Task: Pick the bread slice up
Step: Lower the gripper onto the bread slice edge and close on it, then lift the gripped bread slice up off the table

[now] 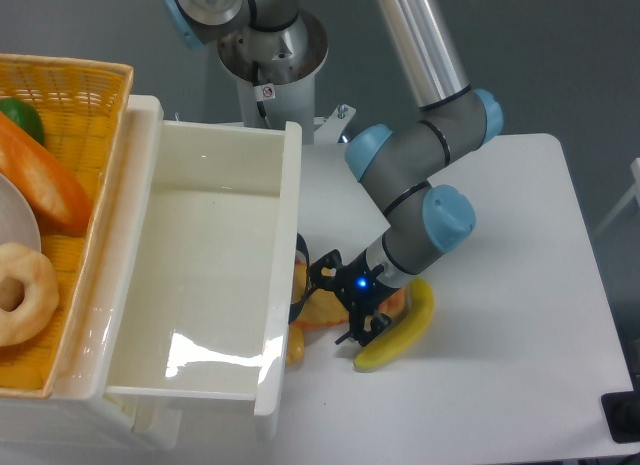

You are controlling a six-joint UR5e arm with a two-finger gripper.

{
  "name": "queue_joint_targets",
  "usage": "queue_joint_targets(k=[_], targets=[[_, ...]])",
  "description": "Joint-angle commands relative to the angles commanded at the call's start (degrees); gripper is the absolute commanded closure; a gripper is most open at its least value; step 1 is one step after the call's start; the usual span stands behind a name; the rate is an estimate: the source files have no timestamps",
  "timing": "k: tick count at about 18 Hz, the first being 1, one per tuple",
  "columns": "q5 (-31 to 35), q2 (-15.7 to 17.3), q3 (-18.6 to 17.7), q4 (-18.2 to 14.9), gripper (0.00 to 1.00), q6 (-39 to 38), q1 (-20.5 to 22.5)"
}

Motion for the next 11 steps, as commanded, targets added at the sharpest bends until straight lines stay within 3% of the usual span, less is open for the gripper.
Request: queue_joint_targets(k=[4, 5, 11], targets=[[3.62, 0.09, -0.44, -0.09, 0.9, 0.09, -0.61], [3.71, 0.0, -0.7, -0.09, 0.96, 0.0, -1.31], [3.62, 0.17, -0.97, 0.09, 1.0, -1.13, -1.49]])
